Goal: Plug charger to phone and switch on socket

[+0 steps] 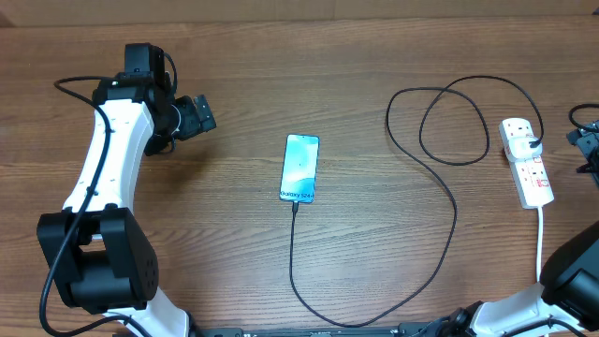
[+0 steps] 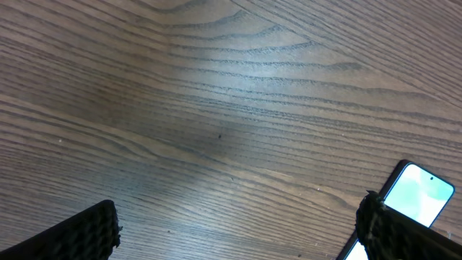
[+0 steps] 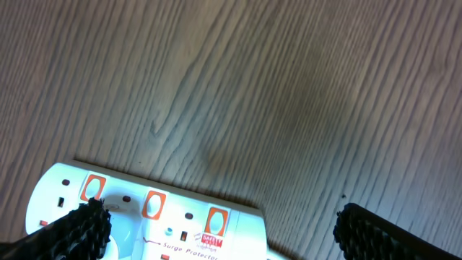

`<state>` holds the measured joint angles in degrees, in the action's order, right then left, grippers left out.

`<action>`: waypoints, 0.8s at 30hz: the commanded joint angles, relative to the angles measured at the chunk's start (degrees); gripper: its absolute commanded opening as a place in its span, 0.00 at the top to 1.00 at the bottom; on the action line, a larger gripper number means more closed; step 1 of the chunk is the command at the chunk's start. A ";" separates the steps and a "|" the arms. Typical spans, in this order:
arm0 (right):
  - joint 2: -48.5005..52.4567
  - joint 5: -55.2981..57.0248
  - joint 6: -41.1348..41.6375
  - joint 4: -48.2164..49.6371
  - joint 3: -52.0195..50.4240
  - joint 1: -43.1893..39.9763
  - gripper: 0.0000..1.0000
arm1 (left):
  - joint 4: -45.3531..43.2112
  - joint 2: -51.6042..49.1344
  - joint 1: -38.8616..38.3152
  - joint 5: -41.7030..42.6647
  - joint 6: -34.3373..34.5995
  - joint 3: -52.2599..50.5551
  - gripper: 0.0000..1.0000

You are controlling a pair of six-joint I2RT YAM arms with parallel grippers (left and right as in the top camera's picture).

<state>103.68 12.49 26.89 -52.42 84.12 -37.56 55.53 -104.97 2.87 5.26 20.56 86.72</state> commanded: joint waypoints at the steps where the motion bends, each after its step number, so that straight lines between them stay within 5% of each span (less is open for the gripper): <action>1: 1.55 1.42 -1.88 0.37 1.33 -0.09 0.00 | -0.07 0.04 -0.28 -0.85 -1.29 0.44 0.00; 24: 2.75 2.45 -6.19 1.22 1.33 -0.13 0.00 | -0.07 0.04 -0.28 -0.83 -1.29 0.44 0.01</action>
<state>105.54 13.96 23.14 -51.79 84.12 -37.56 55.53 -104.97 2.87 5.26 20.56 86.72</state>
